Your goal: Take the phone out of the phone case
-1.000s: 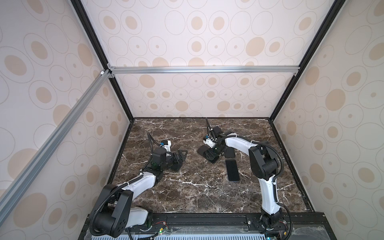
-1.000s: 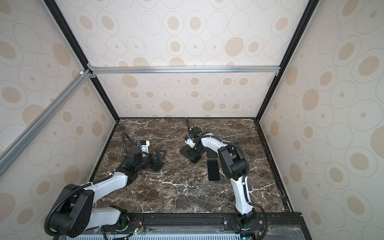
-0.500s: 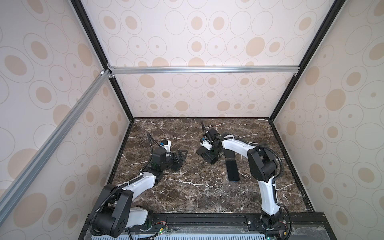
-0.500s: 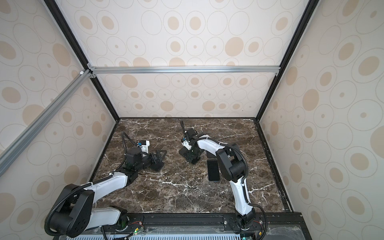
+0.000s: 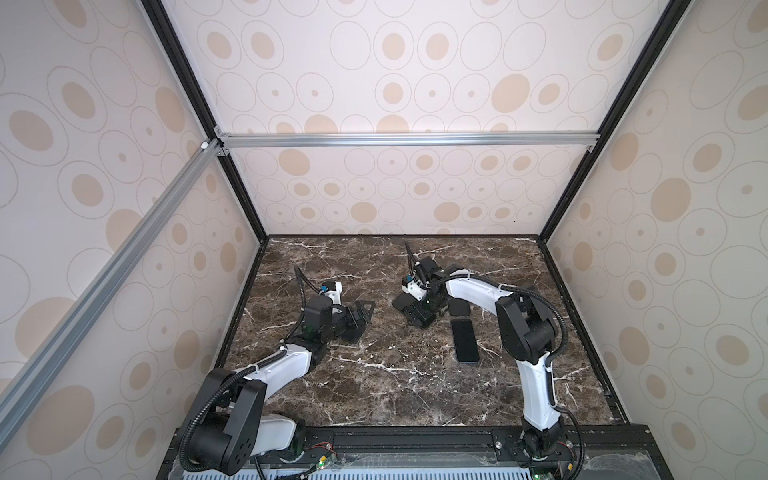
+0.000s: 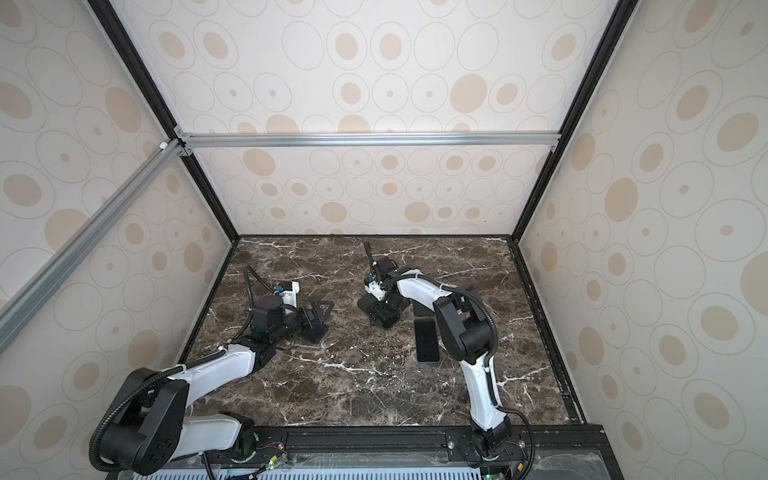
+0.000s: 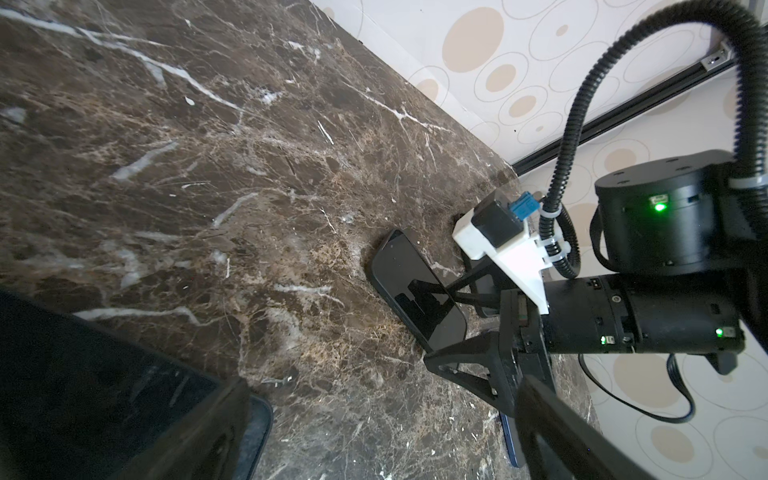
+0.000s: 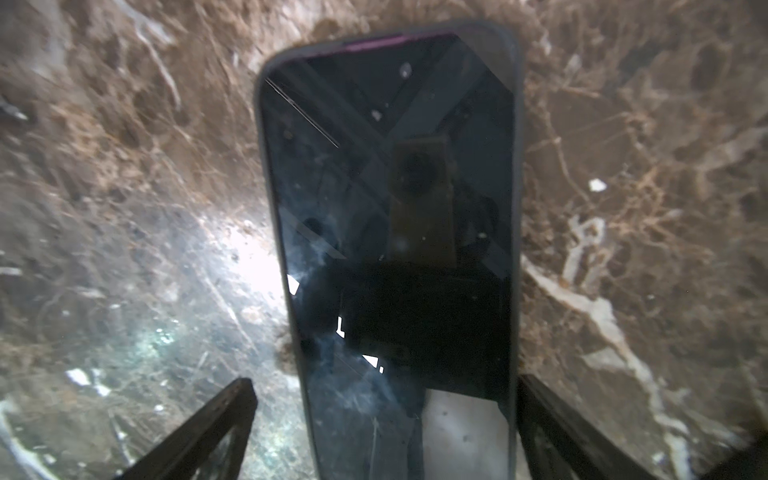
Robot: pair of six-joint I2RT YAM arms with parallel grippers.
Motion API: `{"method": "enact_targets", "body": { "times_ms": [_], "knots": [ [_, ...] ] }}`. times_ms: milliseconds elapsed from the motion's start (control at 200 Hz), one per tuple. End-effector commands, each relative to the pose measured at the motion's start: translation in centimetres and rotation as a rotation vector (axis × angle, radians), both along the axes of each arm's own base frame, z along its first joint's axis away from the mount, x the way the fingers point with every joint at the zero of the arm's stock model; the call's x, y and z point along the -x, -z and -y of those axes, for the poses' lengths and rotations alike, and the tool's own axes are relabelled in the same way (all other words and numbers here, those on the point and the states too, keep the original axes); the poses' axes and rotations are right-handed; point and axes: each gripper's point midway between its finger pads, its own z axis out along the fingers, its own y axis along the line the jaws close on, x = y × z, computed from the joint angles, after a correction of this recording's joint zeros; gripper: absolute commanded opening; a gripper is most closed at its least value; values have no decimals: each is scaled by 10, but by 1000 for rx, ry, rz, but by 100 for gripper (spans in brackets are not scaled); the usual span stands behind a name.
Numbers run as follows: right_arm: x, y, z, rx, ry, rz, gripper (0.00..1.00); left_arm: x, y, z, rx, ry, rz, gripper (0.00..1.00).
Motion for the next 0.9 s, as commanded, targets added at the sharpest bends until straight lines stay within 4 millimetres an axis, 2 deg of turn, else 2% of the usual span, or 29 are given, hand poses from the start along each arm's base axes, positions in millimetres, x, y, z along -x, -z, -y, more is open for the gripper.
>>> {"method": "enact_targets", "body": {
  "times_ms": [0, 95, 405, 625, 895],
  "knots": [
    [15, 6, 15, 125, -50, 0, 99, -3, -8, -2, 22, -13, 20, 99],
    [18, 10, 17, 171, -72, 12, 99, -2, -8, -2, 22, -12, 19, 99],
    [20, 16, 21, 205, -56, 16, 88, -3, -9, -1, 26, -10, 21, 99],
    [19, 15, 21, 206, -23, 17, 80, -5, -7, 0, 26, -5, 13, 99],
    [18, 5, 19, 168, 53, 23, 76, -2, 1, 8, 30, -2, -15, 99]
  ]
}}
